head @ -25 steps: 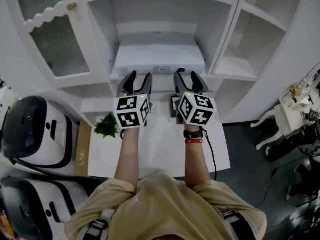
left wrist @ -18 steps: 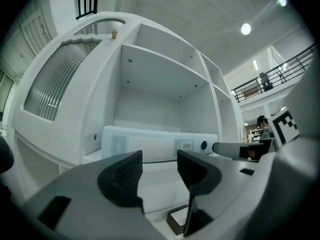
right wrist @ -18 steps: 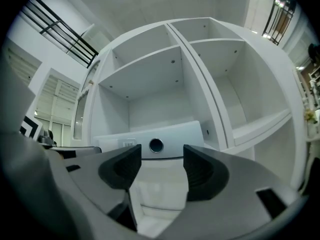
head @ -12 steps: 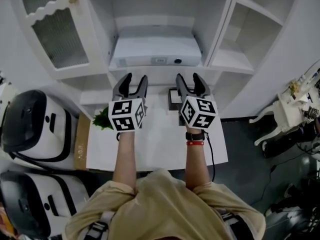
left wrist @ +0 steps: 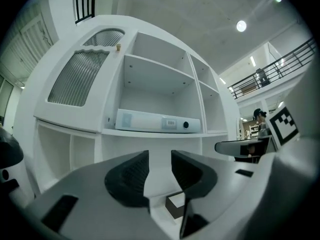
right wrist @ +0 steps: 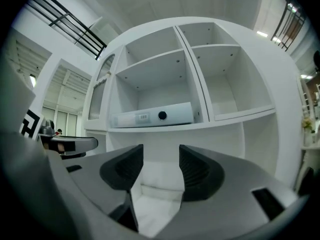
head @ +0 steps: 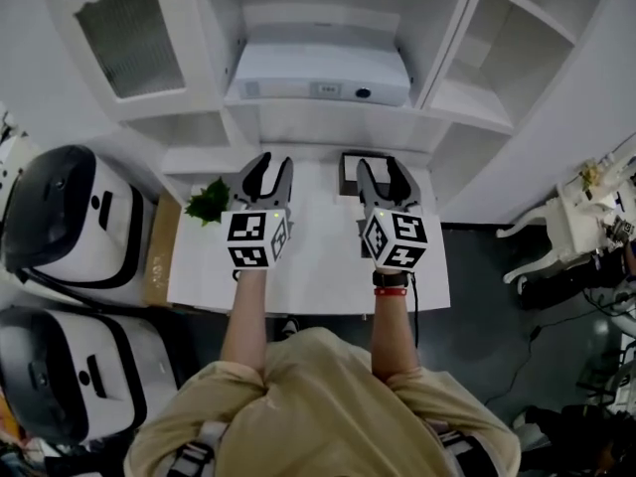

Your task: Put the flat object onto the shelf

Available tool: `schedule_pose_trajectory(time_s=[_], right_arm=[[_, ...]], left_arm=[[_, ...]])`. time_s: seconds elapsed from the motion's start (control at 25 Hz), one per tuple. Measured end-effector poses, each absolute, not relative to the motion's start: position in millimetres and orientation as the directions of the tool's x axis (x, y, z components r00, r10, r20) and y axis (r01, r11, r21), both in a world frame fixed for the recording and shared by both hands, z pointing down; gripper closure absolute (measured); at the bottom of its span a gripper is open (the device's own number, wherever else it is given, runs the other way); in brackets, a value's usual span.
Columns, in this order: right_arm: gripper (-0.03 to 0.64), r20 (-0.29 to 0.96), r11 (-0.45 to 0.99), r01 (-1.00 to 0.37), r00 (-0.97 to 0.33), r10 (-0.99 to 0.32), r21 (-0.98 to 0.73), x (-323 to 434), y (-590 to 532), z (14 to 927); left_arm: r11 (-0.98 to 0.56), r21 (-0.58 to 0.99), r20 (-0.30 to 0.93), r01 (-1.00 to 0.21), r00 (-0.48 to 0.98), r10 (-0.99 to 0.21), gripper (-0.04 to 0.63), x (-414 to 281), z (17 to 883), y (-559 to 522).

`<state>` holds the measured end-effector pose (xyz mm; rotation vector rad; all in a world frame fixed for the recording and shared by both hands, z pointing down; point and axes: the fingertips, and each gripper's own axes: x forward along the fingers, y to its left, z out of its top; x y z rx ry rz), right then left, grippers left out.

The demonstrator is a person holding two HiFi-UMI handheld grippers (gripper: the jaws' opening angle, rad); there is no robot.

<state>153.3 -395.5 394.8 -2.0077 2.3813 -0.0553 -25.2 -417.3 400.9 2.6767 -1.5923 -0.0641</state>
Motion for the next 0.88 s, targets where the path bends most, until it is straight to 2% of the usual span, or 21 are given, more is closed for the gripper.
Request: schedule_pose_trajectory(time_s=[0.08, 0.24, 0.6, 0.88], right_arm=[[0.383, 0.025, 0.172, -0.985, -0.172, -0.985, -0.028, 153, -389, 407], [0.435, 0.056, 0.166, -0.986, -0.167, -0.984, -0.012, 153, -379, 428], [0.525, 0.064, 0.116, -0.993, -0.117, -0.991, -0.019, 158, -355, 474], [0.553, 0.085, 0.079, -0.997, -0.08, -0.993, -0.012, 166, -347, 502]], left_arm=[[-0.47, 0.032, -0.017, -0.882, 0.47, -0.883, 0.451, -27, 412, -410], [-0.447, 0.026, 0.011, -0.894, 0.447, -0.894, 0.479, -36, 438, -399], [-0.414, 0.045, 0.035, -0.909, 0.416, -0.909, 0.529, -51, 473, -380], [-0.352, -0.02, 0.032, -0.936, 0.352, -0.936, 0.571, -64, 505, -368]])
